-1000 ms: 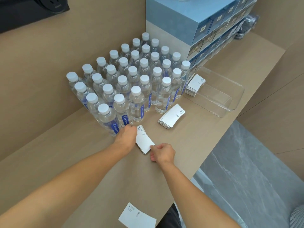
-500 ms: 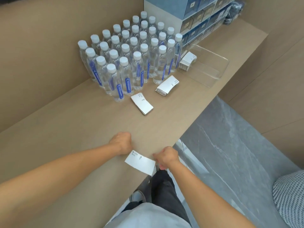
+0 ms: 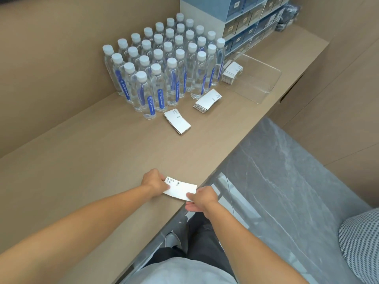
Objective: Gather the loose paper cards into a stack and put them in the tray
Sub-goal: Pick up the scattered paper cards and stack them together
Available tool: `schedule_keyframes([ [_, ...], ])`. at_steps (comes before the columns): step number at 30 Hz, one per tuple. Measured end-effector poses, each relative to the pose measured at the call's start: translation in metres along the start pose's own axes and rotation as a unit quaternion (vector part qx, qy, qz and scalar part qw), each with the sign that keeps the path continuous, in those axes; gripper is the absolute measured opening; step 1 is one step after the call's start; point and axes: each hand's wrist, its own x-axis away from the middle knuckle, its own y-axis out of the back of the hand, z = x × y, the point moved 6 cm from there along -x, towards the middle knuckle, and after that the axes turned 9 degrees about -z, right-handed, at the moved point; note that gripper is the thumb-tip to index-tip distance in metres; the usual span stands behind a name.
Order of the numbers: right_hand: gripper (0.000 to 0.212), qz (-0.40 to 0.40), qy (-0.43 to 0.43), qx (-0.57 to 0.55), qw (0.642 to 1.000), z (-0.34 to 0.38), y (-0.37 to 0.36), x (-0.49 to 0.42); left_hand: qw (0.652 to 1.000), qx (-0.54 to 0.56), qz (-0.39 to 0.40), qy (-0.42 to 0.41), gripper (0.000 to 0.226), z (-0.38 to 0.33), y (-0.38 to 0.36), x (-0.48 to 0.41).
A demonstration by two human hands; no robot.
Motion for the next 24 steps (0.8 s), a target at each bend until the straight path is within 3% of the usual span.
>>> schedule_keyframes([
  [5,0.01,-0.003,0.033,0.007,0.999,0.027,0.005,-0.008,0.996,0.078,0.016,0.04,0.026,-0.002,0.017,-0.02],
  [12,0.023,0.0,0.083,-0.012,0.996,0.112,0.011,-0.022,0.991,0.105,-0.075,-0.035,0.011,-0.087,0.091,-0.06],
  [18,0.027,0.019,0.083,-0.087,0.993,0.186,0.008,-0.041,0.981,0.005,-0.143,-0.134,0.02,-0.163,0.142,-0.1],
  [24,0.029,0.022,0.051,-0.076,0.996,0.217,0.003,-0.081,0.965,-0.144,-0.126,-0.178,0.019,-0.19,0.134,-0.147],
])
